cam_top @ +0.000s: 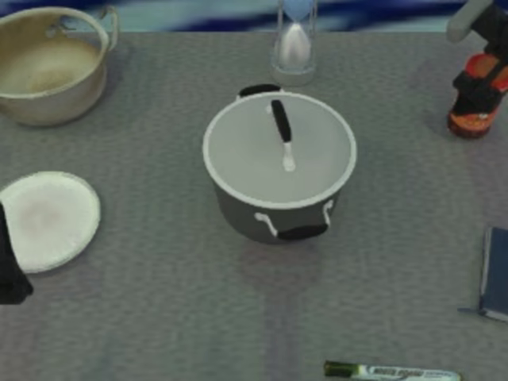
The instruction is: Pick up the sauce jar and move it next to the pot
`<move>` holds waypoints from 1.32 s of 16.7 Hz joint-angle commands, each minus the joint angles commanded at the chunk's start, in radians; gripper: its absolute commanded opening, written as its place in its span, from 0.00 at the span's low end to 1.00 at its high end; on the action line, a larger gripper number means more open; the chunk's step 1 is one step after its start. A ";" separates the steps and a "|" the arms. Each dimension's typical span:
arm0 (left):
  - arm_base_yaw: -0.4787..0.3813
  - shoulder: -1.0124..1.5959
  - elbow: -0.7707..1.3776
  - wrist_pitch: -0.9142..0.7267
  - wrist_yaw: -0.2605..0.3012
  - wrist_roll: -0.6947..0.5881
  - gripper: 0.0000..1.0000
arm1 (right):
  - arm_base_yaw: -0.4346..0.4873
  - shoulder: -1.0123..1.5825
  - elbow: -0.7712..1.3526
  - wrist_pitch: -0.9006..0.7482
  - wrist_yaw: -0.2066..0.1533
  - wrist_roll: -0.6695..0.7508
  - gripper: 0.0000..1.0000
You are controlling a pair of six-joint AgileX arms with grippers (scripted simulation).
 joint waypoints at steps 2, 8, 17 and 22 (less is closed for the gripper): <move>0.000 0.000 0.000 0.000 0.000 0.000 1.00 | 0.000 0.000 0.000 0.000 0.000 0.000 1.00; 0.000 0.000 0.000 0.000 0.000 0.000 1.00 | 0.000 0.000 0.000 0.000 0.000 0.000 0.55; 0.000 0.000 0.000 0.000 0.000 0.000 1.00 | 0.000 0.000 0.000 0.000 0.000 0.000 0.00; 0.000 0.000 0.000 0.000 0.000 0.000 1.00 | 0.000 0.000 0.000 0.000 0.000 0.000 0.00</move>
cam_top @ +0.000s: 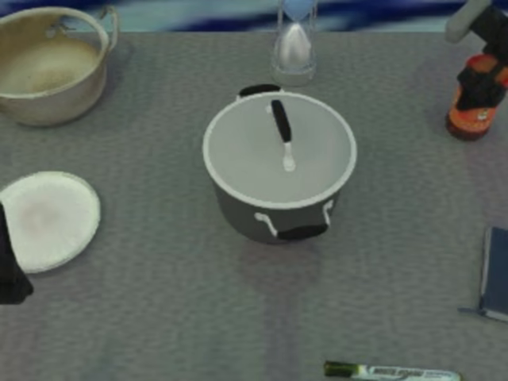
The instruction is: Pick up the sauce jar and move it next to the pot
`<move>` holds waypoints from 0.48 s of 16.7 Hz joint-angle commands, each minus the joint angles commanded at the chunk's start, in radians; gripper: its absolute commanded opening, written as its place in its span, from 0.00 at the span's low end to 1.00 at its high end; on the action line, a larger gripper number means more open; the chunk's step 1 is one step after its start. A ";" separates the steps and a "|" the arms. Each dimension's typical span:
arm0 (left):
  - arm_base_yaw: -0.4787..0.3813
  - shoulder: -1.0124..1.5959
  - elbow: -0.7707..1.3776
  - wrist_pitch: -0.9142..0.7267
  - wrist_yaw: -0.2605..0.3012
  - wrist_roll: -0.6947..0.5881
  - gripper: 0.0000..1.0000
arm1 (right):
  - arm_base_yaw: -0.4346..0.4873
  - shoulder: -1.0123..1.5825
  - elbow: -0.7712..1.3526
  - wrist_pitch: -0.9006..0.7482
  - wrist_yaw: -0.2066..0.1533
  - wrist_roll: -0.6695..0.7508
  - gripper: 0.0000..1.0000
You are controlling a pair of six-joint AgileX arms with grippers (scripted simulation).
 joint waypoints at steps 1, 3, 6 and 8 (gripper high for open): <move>0.000 0.000 0.000 0.000 0.000 0.000 1.00 | 0.000 0.000 0.000 0.000 0.000 0.000 0.00; 0.000 0.000 0.000 0.000 0.000 0.000 1.00 | -0.004 -0.004 -0.002 0.000 0.000 0.002 0.00; 0.000 0.000 0.000 0.000 0.000 0.000 1.00 | -0.001 -0.074 -0.072 -0.003 -0.003 0.001 0.00; 0.000 0.000 0.000 0.000 0.000 0.000 1.00 | 0.002 -0.173 -0.165 -0.008 -0.005 0.000 0.00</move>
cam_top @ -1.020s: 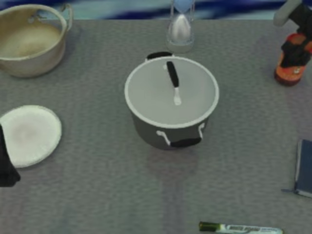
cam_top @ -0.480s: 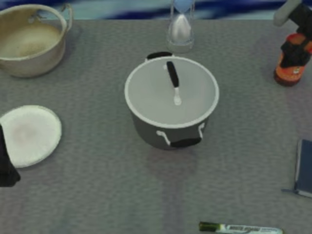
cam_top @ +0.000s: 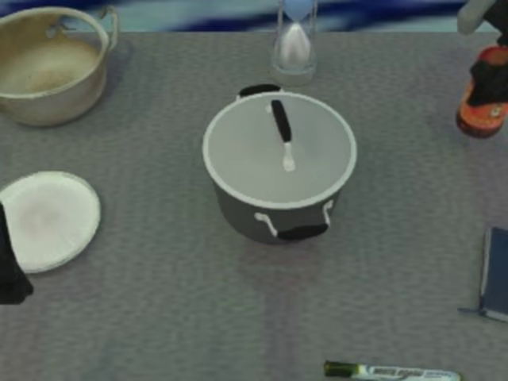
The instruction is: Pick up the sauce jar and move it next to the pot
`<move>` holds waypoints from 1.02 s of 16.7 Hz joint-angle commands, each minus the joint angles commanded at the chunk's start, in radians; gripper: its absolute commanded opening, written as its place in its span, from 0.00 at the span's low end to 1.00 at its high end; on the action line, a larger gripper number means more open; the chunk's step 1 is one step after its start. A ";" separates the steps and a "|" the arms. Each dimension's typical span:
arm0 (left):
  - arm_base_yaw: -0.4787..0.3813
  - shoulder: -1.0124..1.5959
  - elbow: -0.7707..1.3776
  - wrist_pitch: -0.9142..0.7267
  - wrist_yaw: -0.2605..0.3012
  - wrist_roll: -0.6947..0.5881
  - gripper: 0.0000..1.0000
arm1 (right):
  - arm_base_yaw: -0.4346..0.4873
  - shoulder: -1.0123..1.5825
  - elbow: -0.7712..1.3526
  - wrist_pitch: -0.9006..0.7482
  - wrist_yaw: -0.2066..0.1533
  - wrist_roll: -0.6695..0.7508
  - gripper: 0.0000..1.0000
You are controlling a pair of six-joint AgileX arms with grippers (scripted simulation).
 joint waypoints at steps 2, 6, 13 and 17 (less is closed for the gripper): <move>0.000 0.000 0.000 0.000 0.000 0.000 1.00 | 0.001 -0.126 -0.112 -0.006 -0.001 0.000 0.00; 0.000 0.000 0.000 0.000 0.000 0.000 1.00 | 0.003 -0.315 -0.292 -0.020 -0.002 -0.002 0.00; 0.000 0.000 0.000 0.000 0.000 0.000 1.00 | -0.001 -0.346 -0.322 -0.022 -0.002 0.000 0.00; 0.000 0.000 0.000 0.000 0.000 0.000 1.00 | 0.035 -0.356 -0.357 0.013 0.030 0.110 0.00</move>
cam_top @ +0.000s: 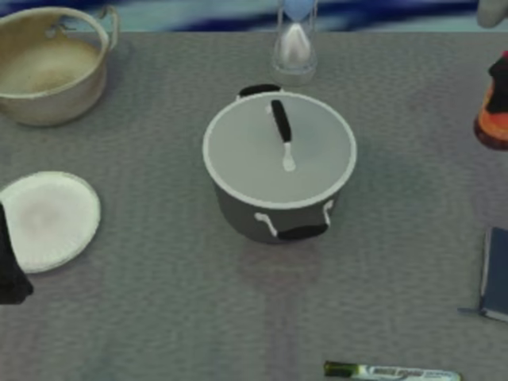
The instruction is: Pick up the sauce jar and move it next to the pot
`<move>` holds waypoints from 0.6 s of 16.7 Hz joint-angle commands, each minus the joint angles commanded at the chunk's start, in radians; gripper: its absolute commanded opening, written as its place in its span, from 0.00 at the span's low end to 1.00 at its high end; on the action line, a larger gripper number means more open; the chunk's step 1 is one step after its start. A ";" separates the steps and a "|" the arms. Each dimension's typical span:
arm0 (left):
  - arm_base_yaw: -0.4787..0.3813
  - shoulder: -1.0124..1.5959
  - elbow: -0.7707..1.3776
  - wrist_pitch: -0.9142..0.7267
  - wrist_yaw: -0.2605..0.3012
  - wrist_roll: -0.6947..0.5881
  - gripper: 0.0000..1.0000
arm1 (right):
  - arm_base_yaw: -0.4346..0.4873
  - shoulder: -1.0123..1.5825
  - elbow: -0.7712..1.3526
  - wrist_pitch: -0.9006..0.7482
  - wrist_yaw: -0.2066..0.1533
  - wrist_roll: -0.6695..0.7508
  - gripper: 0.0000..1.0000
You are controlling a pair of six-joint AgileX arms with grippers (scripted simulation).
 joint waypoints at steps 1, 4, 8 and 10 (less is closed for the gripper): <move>0.000 0.000 0.000 0.000 0.000 0.000 1.00 | 0.017 -0.004 -0.017 0.016 0.015 0.054 0.00; 0.000 0.000 0.000 0.000 0.000 0.000 1.00 | 0.081 -0.021 -0.083 0.075 0.071 0.277 0.00; 0.000 0.000 0.000 0.000 0.000 0.000 1.00 | 0.176 -0.053 -0.195 0.169 0.160 0.650 0.00; 0.000 0.000 0.000 0.000 0.000 0.000 1.00 | 0.221 -0.071 -0.250 0.215 0.203 0.813 0.00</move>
